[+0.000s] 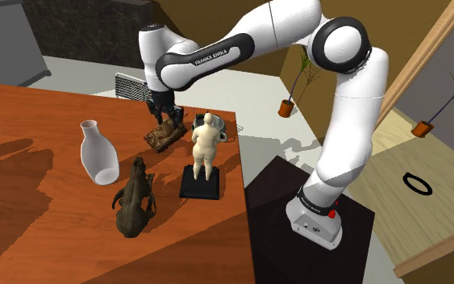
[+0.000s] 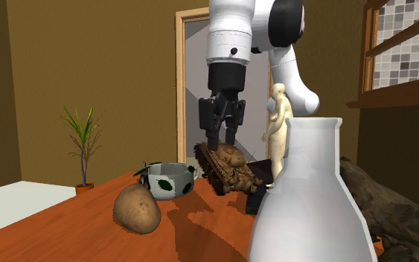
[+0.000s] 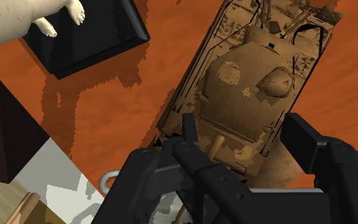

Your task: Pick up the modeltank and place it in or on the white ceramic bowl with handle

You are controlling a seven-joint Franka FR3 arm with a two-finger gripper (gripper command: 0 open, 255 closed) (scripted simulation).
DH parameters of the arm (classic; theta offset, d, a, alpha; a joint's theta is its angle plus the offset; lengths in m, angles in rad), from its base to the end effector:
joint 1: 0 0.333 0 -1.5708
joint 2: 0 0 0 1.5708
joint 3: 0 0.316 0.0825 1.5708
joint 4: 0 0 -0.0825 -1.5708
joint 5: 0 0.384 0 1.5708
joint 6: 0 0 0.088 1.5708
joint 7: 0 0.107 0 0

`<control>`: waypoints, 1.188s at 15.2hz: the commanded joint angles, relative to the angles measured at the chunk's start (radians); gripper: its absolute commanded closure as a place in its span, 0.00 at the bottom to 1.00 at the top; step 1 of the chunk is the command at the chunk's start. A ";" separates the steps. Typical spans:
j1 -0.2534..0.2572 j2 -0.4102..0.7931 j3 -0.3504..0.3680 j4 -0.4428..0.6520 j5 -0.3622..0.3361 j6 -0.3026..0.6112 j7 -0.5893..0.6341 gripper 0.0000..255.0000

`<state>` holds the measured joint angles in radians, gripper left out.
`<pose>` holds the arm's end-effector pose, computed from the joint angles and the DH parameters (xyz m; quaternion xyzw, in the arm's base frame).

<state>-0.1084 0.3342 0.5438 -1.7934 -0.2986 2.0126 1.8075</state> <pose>0.5844 0.2259 0.3821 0.8083 -0.5861 0.0299 0.0467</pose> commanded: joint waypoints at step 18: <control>-0.178 -0.168 -0.058 -0.057 0.098 -0.050 -0.278 1.00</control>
<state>-0.2716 0.1748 0.4940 -1.8433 -0.2047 1.9589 1.5554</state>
